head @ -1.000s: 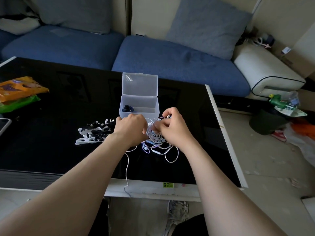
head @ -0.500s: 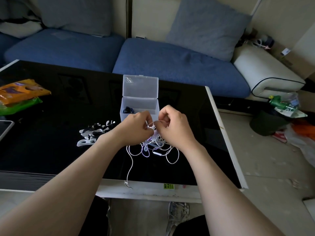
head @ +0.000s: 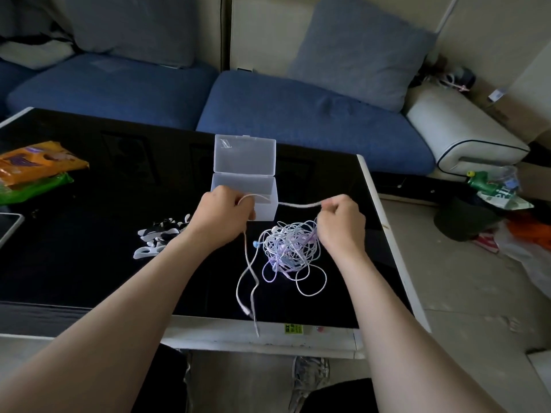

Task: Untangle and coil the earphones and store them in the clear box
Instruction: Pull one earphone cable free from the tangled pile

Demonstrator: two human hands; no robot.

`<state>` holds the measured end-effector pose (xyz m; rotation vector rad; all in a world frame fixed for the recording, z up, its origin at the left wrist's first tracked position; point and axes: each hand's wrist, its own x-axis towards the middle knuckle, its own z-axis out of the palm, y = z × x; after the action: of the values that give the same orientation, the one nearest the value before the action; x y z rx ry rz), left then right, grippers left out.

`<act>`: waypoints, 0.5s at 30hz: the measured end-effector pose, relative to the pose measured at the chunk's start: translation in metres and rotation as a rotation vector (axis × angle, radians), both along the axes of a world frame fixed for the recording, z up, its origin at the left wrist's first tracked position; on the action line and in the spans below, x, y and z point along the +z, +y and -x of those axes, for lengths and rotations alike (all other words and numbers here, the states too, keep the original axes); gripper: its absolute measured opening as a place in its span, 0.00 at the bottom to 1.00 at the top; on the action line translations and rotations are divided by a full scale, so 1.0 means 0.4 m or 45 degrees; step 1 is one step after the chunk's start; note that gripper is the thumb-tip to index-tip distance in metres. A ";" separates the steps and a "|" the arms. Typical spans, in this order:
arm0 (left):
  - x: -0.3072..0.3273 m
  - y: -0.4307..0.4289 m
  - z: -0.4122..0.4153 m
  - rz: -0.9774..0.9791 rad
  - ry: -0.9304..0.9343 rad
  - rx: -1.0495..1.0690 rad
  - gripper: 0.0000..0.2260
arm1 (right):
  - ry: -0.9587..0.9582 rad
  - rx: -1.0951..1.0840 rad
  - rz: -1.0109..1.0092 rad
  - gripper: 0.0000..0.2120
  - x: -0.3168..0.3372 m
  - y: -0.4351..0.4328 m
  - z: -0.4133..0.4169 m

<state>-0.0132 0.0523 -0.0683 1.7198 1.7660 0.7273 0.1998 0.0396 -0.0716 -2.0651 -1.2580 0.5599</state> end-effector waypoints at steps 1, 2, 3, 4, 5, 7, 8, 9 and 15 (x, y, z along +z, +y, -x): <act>0.006 -0.002 -0.005 0.000 -0.051 0.024 0.19 | -0.129 0.065 0.038 0.12 0.000 -0.004 0.007; 0.009 -0.003 -0.011 0.003 -0.112 0.052 0.19 | -0.233 0.146 0.057 0.14 0.002 -0.007 0.015; 0.011 -0.005 -0.017 0.022 -0.216 0.075 0.19 | -0.300 0.246 0.064 0.17 0.003 -0.011 0.024; 0.013 -0.006 -0.022 0.056 -0.362 0.091 0.19 | -0.344 0.346 0.064 0.19 0.007 -0.016 0.032; 0.018 -0.008 -0.029 0.093 -0.519 0.108 0.19 | -0.366 0.428 0.062 0.19 0.010 -0.023 0.040; 0.034 -0.015 -0.041 0.163 -0.687 0.127 0.16 | -0.348 0.486 0.029 0.13 0.013 -0.029 0.049; 0.043 -0.020 -0.047 0.192 -0.725 0.113 0.15 | -0.275 0.442 0.017 0.10 0.019 -0.032 0.054; 0.050 -0.025 -0.051 0.221 -0.786 0.076 0.13 | -0.177 0.365 0.011 0.12 0.025 -0.032 0.054; 0.078 -0.050 -0.051 0.459 -1.097 -0.261 0.21 | 0.113 0.015 -0.034 0.15 0.064 -0.047 -0.014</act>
<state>0.0073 0.0324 -0.0373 1.0712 1.0230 0.8256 0.2054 0.0208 -0.0461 -1.9898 -1.2202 0.6298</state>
